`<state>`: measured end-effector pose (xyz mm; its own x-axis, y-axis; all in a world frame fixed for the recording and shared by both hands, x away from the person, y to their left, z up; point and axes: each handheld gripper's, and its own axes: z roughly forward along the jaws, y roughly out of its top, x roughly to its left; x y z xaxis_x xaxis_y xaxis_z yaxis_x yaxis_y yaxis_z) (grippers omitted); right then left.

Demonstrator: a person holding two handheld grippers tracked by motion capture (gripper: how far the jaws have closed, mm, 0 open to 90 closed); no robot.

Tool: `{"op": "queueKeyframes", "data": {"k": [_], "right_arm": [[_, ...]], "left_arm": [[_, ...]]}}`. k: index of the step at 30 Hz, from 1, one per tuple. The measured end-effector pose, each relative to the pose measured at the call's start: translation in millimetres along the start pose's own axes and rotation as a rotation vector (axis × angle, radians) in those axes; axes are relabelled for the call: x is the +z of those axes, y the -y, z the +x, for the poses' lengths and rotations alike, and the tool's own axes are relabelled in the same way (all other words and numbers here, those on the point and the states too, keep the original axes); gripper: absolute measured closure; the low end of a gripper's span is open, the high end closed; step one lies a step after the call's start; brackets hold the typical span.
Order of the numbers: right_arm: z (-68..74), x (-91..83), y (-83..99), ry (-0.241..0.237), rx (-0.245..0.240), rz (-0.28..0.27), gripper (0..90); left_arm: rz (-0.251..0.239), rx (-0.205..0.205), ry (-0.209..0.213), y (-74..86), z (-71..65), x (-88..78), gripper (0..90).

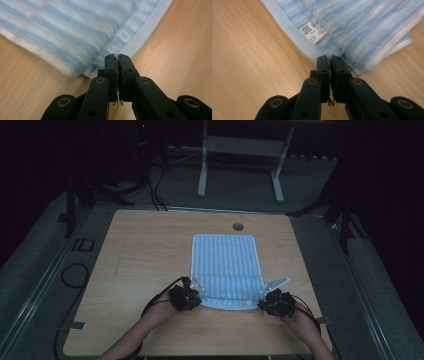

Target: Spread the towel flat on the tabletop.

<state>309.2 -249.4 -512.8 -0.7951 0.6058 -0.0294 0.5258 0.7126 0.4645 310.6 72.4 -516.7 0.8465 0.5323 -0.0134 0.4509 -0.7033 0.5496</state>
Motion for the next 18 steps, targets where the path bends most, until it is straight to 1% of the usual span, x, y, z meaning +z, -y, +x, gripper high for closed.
{"op": "queueKeyframes", "data": {"k": [1,2,3,4,5,6,7,8,9,10,11,12,13,14,15,16,17,18], "right_arm": [[-0.1,-5.1,-0.9,-0.003,-0.001,-0.012,85.7],[0.1,-15.1,-2.6,-0.006,0.002,-0.037,85.7],[0.1,-15.1,-2.6,-0.006,0.002,-0.037,85.7],[2.8,-35.5,-5.6,0.0,-0.009,-0.08,85.7],[4.8,-42.9,-6.3,0.0,-0.015,-0.096,85.8],[7.9,-52.7,-6.8,0.005,-0.023,-0.115,85.7],[7.9,-52.7,-6.8,0.005,-0.023,-0.115,85.7],[18.1,-73.3,-5.4,0.009,-0.044,-0.149,85.7],[22.1,-79.4,-3.8,0.007,-0.054,-0.16,85.7],[27.1,-86.3,-1.1,-0.006,-0.064,-0.171,85.7],[31.8,-90.8,1.3,-0.014,-0.067,-0.17,85.6],[40.3,-97.4,6.5,-0.014,-0.083,-0.167,85.6],[45.5,-100.4,10.3,-0.021,-0.086,-0.165,85.6],[55.6,-103.4,19.2,-0.062,-0.083,-0.151,84.4],[60.2,-103.3,24.4,-0.093,-0.08,-0.143,82.7],[65.3,-102.2,31.5,-0.128,-0.071,-0.139,75.6],[68.8,-100.9,36.4,-0.143,-0.064,-0.134,73.6],[72.3,-98.9,43.6,-0.145,-0.057,-0.116,69.9]], "left_arm": [[-0.021,-0.014,0.001,-3.5,0.0,-10.8,86.2],[-0.033,-0.023,0.004,-5.7,-0.4,-17.6,86.2],[-0.033,-0.023,0.004,-5.7,-0.4,-17.6,86.1],[-0.069,-0.034,-0.006,-11.2,-3.4,-40.4,86.1],[-0.076,-0.027,-0.001,-13.0,-6.3,-50.2,86.1],[-0.089,-0.021,-0.011,-13.6,-9.5,-57.8,86.0],[-0.089,-0.021,-0.011,-13.6,-9.5,-57.8,86.0],[-0.11,-0.012,0.019,-12.4,-20.5,-76.8,85.9],[-0.118,-0.003,0.017,-10.3,-26.8,-83.4,85.9],[-0.113,0.002,0.033,-8.4,-31.5,-87.7,85.8],[-0.106,0.02,0.065,-4.0,-39.9,-93.5,85.7],[-0.1,0.024,0.088,-0.7,-45.2,-96.2,85.5],[-0.1,0.024,0.088,-0.7,-45.2,-96.2,85.1],[-0.075,0.029,0.186,10.9,-59.7,-99.6,82.1],[-0.062,0.027,0.235,16.3,-65.4,-98.7,76.2],[-0.065,0.032,0.253,20.4,-69.4,-98.0,70.3],[-0.064,0.023,0.3,26.3,-74.1,-95.4,67.6],[-0.052,0.023,0.313,28.9,-76.0,-93.4,58.8]]}}
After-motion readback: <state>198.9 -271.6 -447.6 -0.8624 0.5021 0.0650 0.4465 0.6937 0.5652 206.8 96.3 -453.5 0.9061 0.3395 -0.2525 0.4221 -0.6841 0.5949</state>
